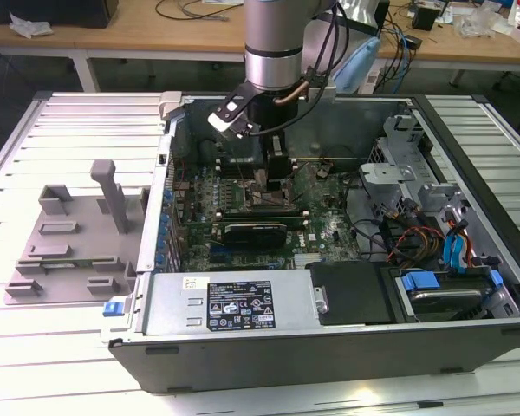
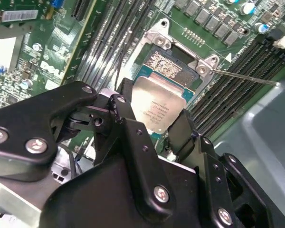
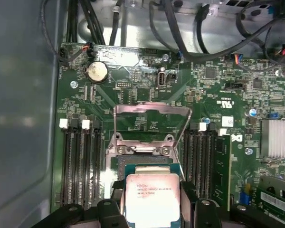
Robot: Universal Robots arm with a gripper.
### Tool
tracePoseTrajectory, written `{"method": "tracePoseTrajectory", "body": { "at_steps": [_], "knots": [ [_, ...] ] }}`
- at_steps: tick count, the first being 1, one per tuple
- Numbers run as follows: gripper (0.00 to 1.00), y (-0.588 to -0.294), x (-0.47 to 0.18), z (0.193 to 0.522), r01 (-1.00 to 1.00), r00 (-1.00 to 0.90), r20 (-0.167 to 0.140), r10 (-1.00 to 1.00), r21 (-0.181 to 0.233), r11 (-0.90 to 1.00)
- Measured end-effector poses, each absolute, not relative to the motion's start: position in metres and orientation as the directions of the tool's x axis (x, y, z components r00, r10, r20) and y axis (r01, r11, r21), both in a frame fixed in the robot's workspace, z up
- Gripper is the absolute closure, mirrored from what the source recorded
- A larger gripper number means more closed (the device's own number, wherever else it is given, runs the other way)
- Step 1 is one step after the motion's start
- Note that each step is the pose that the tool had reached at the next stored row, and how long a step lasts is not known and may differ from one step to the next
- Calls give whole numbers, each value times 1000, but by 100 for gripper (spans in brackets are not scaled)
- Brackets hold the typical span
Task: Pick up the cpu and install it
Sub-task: 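Place the cpu into insertion slot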
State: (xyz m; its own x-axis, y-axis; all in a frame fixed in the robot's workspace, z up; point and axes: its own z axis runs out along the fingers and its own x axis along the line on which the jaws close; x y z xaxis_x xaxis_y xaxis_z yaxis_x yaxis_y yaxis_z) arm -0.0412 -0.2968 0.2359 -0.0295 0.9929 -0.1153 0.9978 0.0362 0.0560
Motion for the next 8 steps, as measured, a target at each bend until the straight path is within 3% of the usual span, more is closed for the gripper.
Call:
{"method": "tracePoseTrajectory", "body": {
  "at_steps": [2, 8],
  "knots": [
    [45, -297, -42, 232, 996, -26, -117, 993, 86, 36],
    [45, -297, -49, 222, 994, -24, -118, 993, 105, 36]
  ]
}}
